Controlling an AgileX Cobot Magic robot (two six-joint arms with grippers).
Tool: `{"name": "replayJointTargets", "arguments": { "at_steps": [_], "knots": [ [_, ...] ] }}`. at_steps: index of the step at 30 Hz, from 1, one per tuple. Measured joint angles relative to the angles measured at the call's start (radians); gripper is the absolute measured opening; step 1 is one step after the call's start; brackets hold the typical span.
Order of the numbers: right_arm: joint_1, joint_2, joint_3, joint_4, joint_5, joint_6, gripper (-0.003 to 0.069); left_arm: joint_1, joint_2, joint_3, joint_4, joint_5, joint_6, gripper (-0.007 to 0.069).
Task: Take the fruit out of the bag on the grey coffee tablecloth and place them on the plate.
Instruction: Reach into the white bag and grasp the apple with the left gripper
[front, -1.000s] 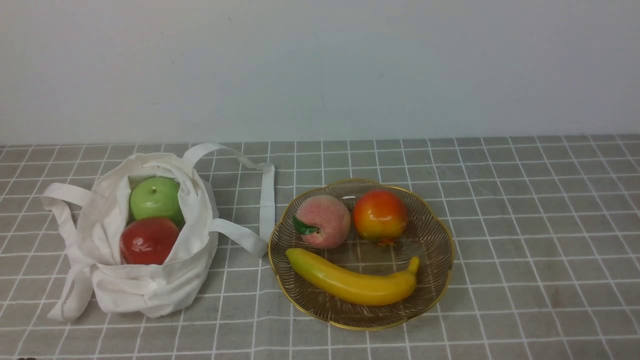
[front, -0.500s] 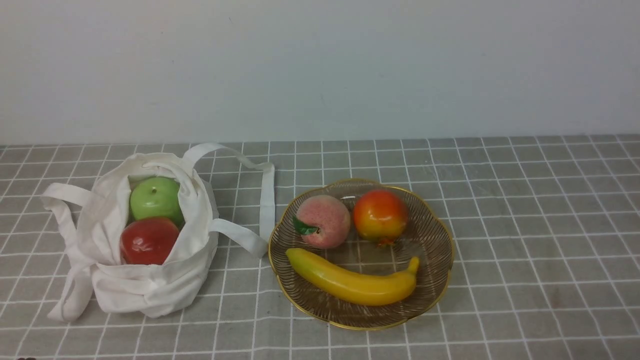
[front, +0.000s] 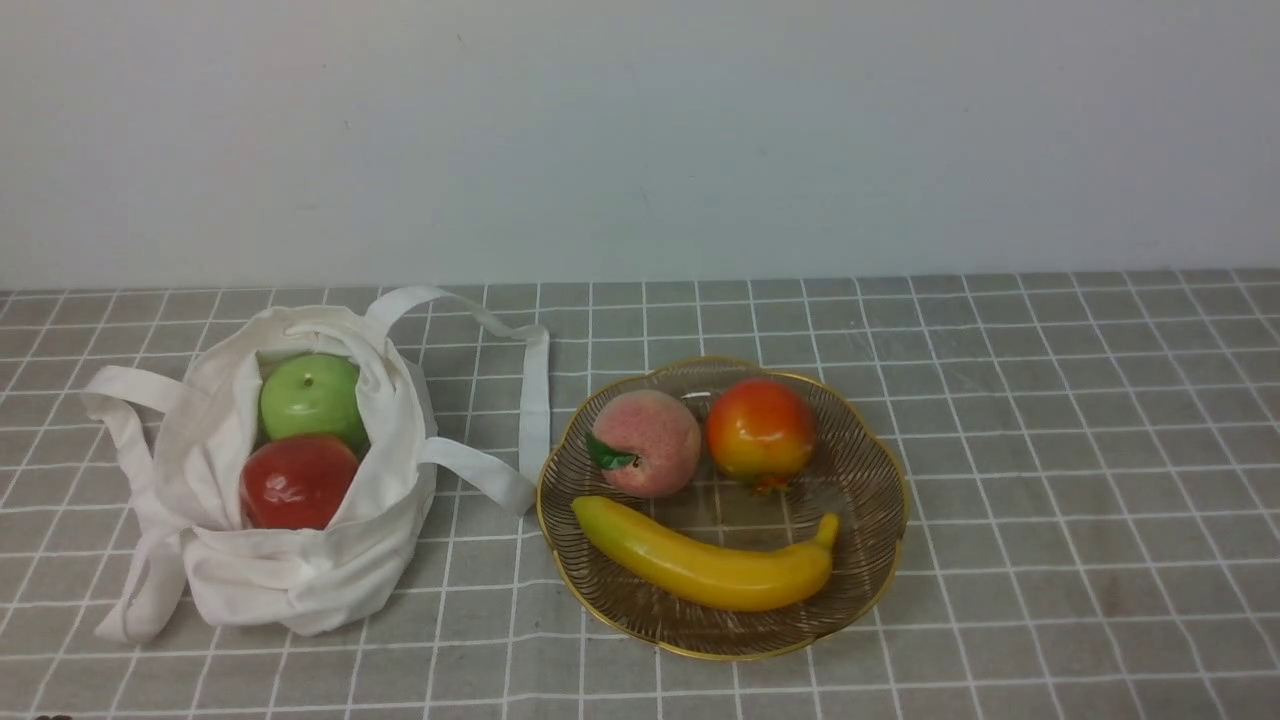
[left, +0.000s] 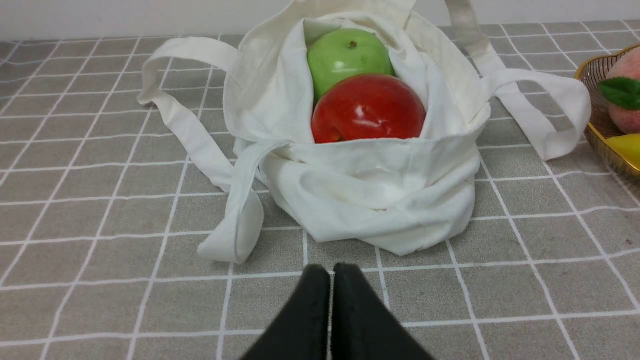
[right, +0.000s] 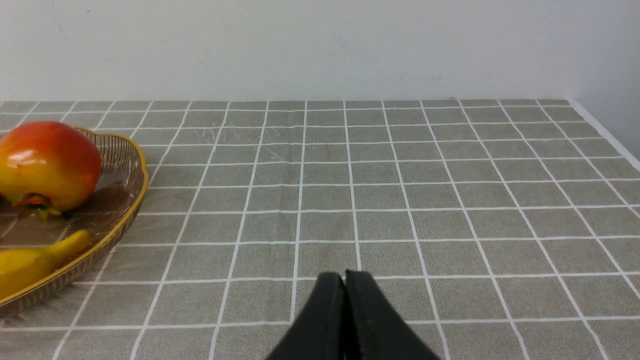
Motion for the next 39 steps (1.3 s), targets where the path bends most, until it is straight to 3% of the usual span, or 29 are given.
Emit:
{"name": "replayJointTargets", "arguments": {
  "at_steps": [8,16,22,30,32,34,37,38,39],
  "knots": [
    [0.0,0.0,0.0,0.0,0.0,0.0,-0.0018,0.0,0.0,0.002,-0.018,-0.043,-0.024,-0.0008],
    [0.0,0.0,0.0,0.0,0.0,0.0,-0.0018,0.0,0.0,0.004,-0.265,-0.163,-0.144,-0.0008],
    [0.0,0.0,0.0,0.0,0.0,0.0,-0.0018,0.0,0.0,0.004,-0.289,-0.254,-0.148,-0.0008],
    [0.0,0.0,0.0,0.0,0.0,0.0,-0.0018,0.0,0.002,-0.063,-0.358,-0.727,-0.256,-0.0008],
    [0.0,0.0,0.0,0.0,0.0,0.0,-0.0018,0.0,0.029,-0.143,-0.331,-0.695,-0.251,-0.0008],
    [0.0,0.0,0.0,0.0,0.0,0.0,-0.0018,0.0,0.093,-0.268,-0.273,-0.565,-0.235,-0.0008],
    [0.0,0.0,0.0,0.0,0.0,0.0,-0.0018,0.0,0.262,-0.458,-0.182,-0.236,-0.227,-0.0008],
    [0.0,0.0,0.0,0.0,0.0,0.0,-0.0018,0.0,0.289,-0.482,-0.173,-0.189,-0.226,-0.0008],
    [0.0,0.0,0.0,0.0,0.0,0.0,-0.0018,0.0,0.384,-0.561,-0.148,0.002,-0.225,-0.0008]
  ]
}}
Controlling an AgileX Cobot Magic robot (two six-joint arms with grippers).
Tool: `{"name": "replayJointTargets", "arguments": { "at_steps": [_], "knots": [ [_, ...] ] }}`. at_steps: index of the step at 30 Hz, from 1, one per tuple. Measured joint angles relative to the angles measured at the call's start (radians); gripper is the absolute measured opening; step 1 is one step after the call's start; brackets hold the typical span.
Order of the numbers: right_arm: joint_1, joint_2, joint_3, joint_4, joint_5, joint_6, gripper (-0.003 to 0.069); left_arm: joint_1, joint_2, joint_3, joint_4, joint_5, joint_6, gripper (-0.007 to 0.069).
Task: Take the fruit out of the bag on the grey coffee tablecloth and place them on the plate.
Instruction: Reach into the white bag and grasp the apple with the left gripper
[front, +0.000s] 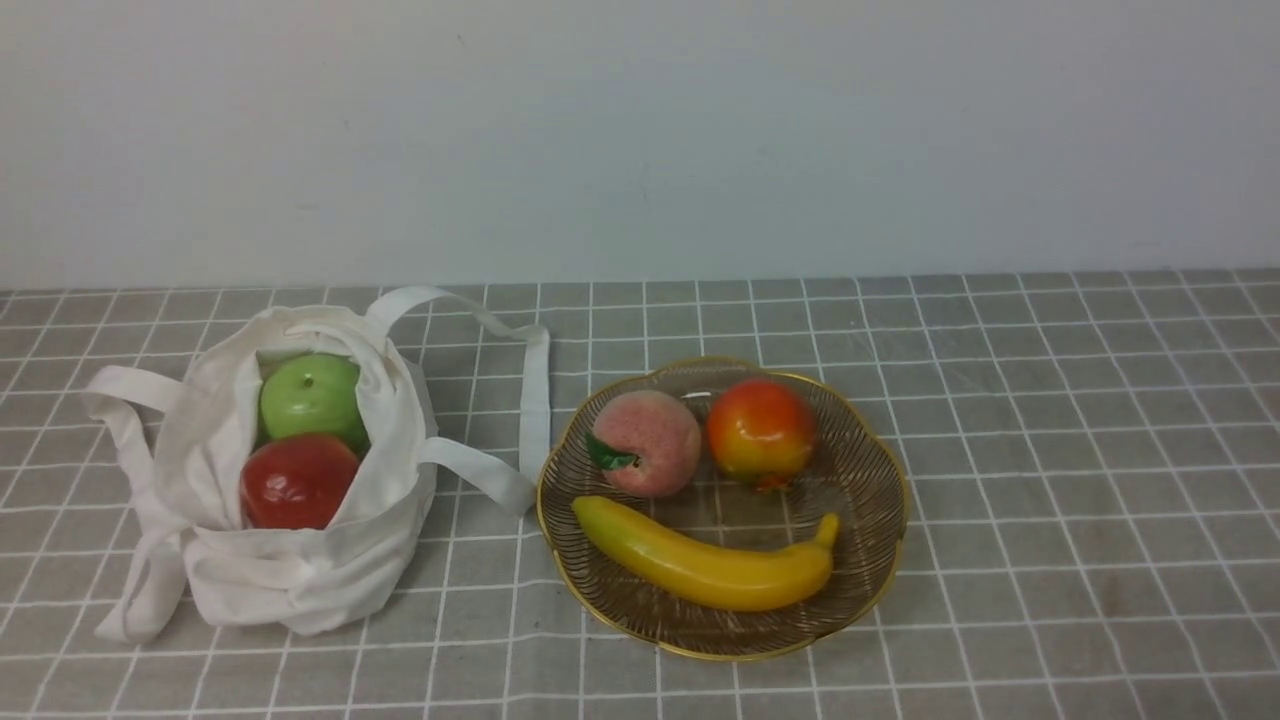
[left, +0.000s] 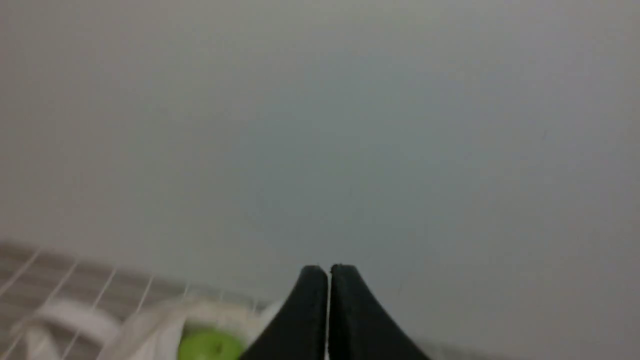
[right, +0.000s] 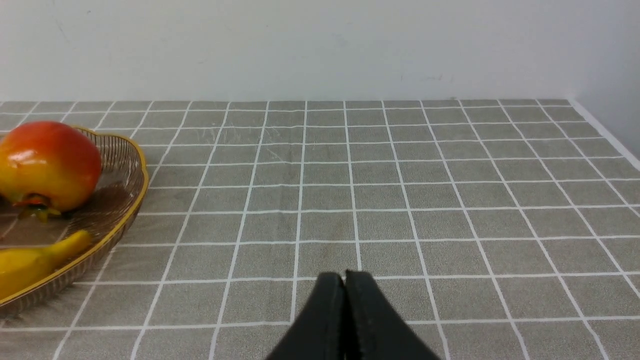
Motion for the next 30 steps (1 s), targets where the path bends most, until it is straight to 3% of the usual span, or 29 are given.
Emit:
{"name": "replayJointTargets", "arguments": {
  "at_steps": [4,6,19,24,30],
  "knots": [
    [0.0,0.0,0.0,0.0,0.0,0.0,-0.0018,0.0,0.311,-0.186,0.037,0.4,0.007,-0.0008],
    [0.0,0.0,0.0,0.0,0.0,0.0,-0.0018,0.0,0.441,-0.25,0.041,0.491,0.019,-0.0008],
    [0.0,0.0,0.0,0.0,0.0,0.0,-0.0018,0.0,0.926,-0.449,0.042,0.457,0.184,0.0013],
    [0.0,0.0,0.0,0.0,0.0,0.0,-0.0018,0.0,1.032,-0.491,0.04,0.354,0.283,0.0126],
    [0.0,0.0,0.0,0.0,0.0,0.0,-0.0018,0.0,1.154,-0.497,0.01,0.228,0.327,0.0392]
  ]
}}
